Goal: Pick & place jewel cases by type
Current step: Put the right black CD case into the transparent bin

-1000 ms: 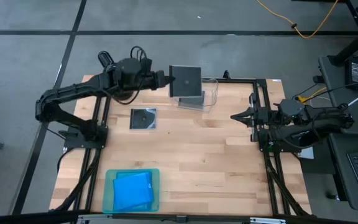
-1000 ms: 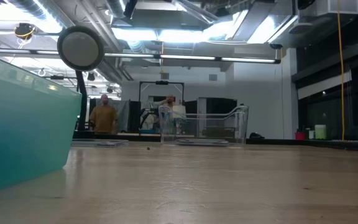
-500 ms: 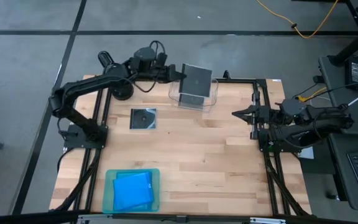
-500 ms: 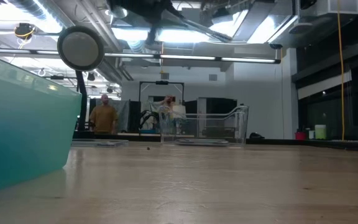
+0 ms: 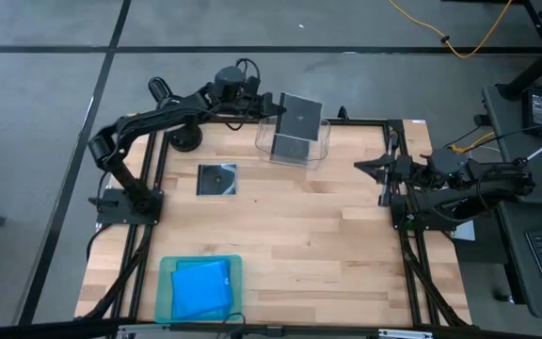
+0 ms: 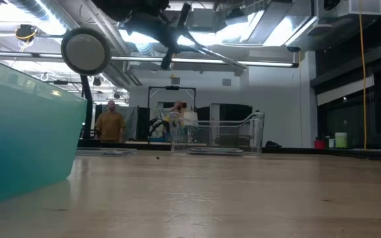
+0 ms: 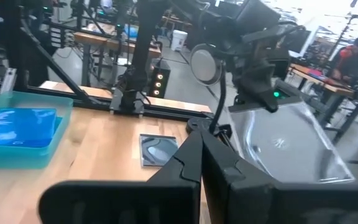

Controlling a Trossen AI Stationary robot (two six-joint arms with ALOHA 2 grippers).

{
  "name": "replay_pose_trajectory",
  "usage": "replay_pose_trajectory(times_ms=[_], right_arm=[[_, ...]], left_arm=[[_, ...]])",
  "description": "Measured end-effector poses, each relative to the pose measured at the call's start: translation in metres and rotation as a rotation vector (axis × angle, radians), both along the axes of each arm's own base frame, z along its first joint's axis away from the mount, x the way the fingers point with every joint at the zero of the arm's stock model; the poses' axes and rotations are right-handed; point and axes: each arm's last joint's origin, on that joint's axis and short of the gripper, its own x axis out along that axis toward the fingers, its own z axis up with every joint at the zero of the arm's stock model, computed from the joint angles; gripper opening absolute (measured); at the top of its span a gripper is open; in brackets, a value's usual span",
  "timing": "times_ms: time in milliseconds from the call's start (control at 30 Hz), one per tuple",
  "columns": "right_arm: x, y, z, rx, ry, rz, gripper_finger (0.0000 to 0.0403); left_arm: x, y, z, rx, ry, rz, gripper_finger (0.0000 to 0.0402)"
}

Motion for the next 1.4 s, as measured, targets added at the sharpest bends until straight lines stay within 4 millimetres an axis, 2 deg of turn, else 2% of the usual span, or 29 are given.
replay_pose_trajectory(times_ms=[233, 600, 1400], right_arm=[[0.0, -0.001, 0.0, -0.002, 0.0, -0.03, 0.0007], [0.0, -0.001, 0.0, 0.001, -0.001, -0.03, 0.0007], [0.0, -0.001, -0.003, -0.027, 0.032, -0.031, 0.0007]], left_arm=[[0.005, 0.009, -0.014, 0.024, 0.037, 0.003, 0.0029], [0.02, 0.02, -0.05, 0.002, 0.122, -0.012, 0.0029], [0.036, 0.031, -0.103, -0.012, 0.261, 0.002, 0.0029]])
